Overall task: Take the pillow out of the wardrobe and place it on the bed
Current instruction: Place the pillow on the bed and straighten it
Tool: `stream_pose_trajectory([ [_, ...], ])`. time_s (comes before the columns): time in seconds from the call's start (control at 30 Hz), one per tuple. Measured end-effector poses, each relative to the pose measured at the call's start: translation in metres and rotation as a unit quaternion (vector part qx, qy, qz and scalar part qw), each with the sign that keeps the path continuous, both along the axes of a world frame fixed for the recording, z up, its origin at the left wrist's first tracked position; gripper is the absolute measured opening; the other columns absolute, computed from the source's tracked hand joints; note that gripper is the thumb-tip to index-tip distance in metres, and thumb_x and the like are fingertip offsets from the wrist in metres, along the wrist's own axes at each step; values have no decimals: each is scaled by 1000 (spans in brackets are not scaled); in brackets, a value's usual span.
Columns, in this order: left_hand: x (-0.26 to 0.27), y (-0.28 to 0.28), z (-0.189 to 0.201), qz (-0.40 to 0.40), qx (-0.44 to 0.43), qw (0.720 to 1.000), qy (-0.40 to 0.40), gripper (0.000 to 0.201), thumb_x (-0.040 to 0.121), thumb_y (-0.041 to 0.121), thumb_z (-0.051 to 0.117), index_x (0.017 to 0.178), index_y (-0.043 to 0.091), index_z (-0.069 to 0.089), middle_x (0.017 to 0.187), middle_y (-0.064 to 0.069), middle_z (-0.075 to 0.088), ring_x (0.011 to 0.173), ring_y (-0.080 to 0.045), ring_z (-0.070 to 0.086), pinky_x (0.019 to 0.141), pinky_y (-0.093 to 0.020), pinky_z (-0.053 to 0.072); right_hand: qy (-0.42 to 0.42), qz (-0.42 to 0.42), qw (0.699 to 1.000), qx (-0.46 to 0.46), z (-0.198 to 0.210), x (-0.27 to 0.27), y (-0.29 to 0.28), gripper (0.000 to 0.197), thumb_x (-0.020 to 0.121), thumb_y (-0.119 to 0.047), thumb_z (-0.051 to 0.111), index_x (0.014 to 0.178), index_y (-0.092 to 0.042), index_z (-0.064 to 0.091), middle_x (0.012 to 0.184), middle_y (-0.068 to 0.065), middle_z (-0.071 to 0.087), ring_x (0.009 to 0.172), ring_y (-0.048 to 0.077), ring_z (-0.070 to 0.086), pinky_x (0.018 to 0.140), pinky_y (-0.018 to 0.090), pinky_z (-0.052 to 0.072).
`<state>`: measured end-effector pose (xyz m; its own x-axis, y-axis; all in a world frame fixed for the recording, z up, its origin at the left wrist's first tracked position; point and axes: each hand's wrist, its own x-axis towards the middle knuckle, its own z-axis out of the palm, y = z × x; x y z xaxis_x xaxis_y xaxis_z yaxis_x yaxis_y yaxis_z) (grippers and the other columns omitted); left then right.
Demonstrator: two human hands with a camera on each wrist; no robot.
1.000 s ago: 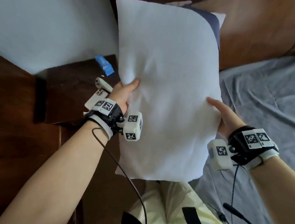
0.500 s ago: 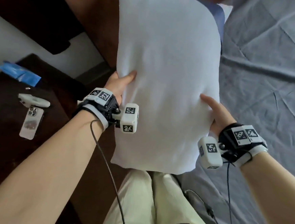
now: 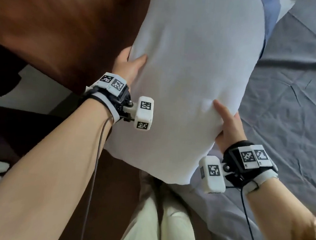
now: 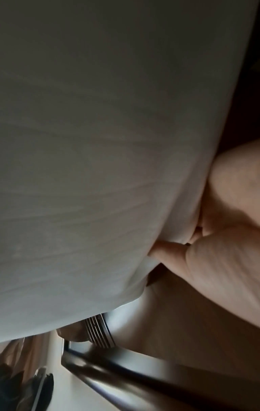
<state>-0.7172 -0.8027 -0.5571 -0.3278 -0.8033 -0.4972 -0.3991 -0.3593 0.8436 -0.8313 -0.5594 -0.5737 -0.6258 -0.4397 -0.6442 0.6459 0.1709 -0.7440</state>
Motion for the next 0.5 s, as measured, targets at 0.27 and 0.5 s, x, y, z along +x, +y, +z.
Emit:
stream_pose_trajectory([
  [0.27, -27, -9, -71, -73, 44, 996, -39, 73, 79, 30, 68, 144, 11, 42, 142, -10, 55, 128, -23, 56, 110, -41, 44, 36, -44, 995, 77, -60, -13, -16, 30, 84, -14, 64, 111, -18, 54, 101, 5, 65, 88, 23, 64, 90, 48, 54],
  [0.5, 6, 10, -93, -52, 11, 991, -119, 76, 89, 24, 64, 153, 12, 25, 157, -10, 36, 143, -19, 38, 116, -32, 32, 12, 43, 992, 119, -84, -17, -3, 53, 80, -27, 72, 128, -15, 52, 117, 7, 69, 103, 24, 69, 93, 48, 54],
])
